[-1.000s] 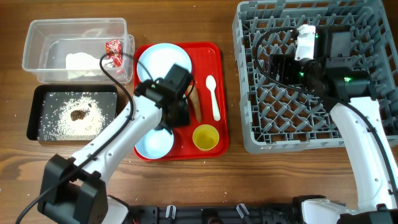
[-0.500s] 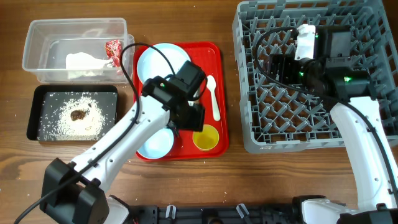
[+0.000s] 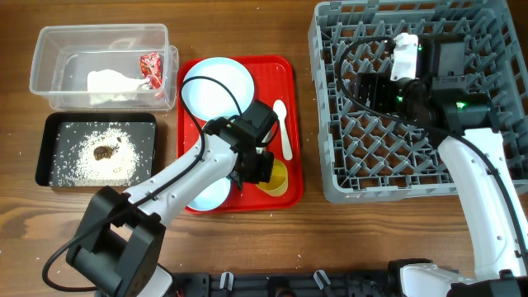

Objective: Sort waste into correct bins and load items into the dishwasher rack
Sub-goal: 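Lift the yellow cup and pass it to the right gripper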

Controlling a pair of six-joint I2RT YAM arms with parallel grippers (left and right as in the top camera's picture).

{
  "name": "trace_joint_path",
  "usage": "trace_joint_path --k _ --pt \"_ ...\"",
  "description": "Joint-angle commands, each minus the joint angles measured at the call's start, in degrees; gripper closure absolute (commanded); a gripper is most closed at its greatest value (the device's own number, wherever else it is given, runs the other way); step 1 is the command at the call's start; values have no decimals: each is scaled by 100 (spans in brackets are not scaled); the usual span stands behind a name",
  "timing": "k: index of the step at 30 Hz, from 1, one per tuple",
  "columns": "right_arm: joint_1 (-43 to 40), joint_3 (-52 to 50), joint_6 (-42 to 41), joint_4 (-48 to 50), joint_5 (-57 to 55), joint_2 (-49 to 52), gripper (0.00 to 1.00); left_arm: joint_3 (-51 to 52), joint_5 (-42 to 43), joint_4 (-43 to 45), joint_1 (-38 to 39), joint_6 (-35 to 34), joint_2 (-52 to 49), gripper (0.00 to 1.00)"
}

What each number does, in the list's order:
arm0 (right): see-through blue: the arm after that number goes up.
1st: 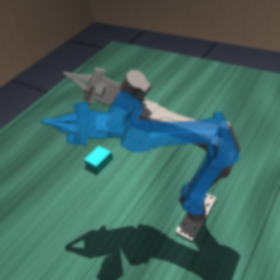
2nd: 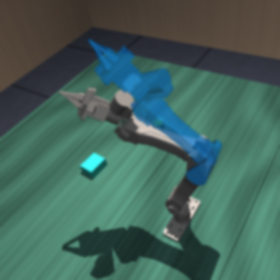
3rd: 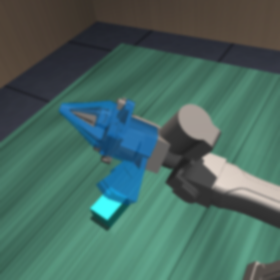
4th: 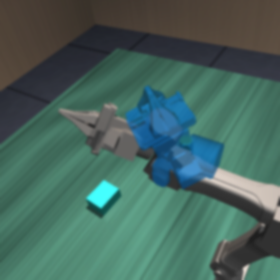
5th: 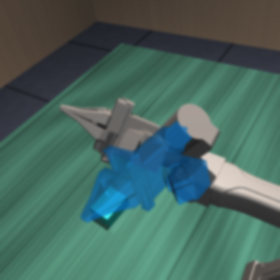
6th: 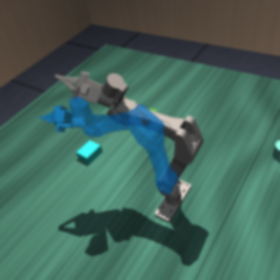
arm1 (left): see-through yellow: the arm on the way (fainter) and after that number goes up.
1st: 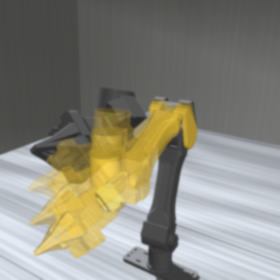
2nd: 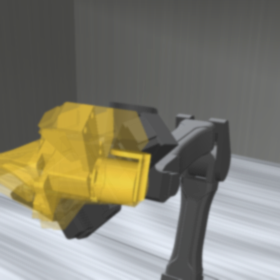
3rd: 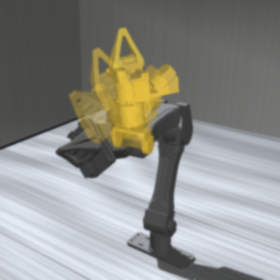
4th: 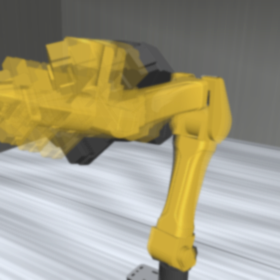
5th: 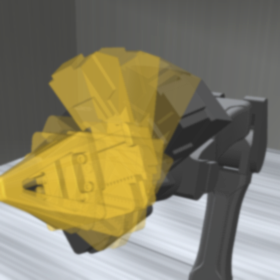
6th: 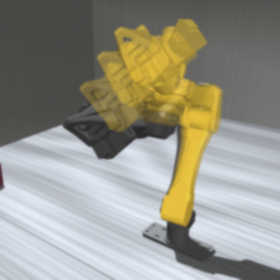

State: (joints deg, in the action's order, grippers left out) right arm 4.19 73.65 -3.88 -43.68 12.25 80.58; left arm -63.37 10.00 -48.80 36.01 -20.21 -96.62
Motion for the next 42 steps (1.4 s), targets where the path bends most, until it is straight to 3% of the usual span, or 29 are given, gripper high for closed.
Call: trace_joint_path --k 1,5,7,13,18,24,28,32,35,42 --pt "2 101 -83 22 1104 59 0 -442 1121 -96 -485 11 192 96" --pt "2 101 -83 214 2688 59 0 -925 3528 382 -1749 9 758 96" --pt "4 101 -83 767 4135 61 0 -925 4662 855 -2334 4 846 96" --pt "118 101 -400 2153 5663 142 0 -925 6996 2262 -3276 -629 844 96" --pt "535 101 -398 2909 6157 601 0 -925 7632 2461 -3287 -728 846 96" --pt "1154 101 -402 4026 6819 909 0 -925 7652 2461 -3195 -726 844 96" --pt "1329 101 -422 4153 6926 911 2 -925 7589 2461 -3163 -723 844 96" --pt "1344 101 -494 4151 6926 911 26 -925 7587 2463 -3163 -723 844 96" --pt "1349 101 -527 4157 6922 911 38 -925 7545 2461 -3161 -723 844 96" --pt "960 101 -824 4109 6850 911 54 -922 7545 2437 -3169 -719 844 71"
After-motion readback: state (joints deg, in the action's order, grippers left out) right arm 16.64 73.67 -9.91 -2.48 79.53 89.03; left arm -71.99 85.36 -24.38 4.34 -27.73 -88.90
